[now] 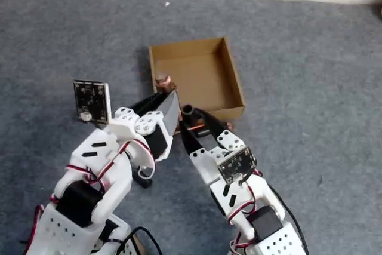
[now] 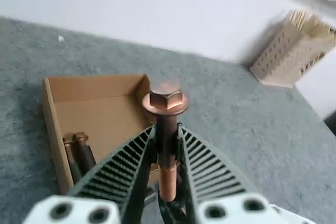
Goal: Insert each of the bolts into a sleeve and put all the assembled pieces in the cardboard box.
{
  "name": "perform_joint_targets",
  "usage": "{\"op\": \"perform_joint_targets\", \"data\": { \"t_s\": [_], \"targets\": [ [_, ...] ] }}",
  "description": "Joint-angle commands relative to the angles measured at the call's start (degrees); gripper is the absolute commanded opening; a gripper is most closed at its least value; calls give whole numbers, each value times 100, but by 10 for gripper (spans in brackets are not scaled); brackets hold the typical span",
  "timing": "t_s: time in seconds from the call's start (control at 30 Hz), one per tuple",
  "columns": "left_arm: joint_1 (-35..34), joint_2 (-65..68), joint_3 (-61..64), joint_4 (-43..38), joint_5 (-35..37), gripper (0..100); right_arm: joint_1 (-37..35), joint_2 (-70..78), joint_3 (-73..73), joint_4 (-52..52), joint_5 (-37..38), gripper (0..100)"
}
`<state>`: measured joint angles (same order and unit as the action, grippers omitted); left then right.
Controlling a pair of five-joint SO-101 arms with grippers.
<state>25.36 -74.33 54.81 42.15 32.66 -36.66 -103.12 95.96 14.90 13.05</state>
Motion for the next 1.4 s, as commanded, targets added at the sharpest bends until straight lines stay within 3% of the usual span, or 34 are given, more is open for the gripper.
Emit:
{"op": "perform_joint_targets", "data": {
  "t_s": [0.0,0.47,1.37],
  "targets": [
    [119,-66,-242,-211,18,6,-66,-119,804,-101,44,5],
    [171,-13,-558,-492,18,6,-347,-163,804,136,62,5],
    [127,-75,664,-580,-563,6,-154,-180,804,127,26,5]
  ]
}}
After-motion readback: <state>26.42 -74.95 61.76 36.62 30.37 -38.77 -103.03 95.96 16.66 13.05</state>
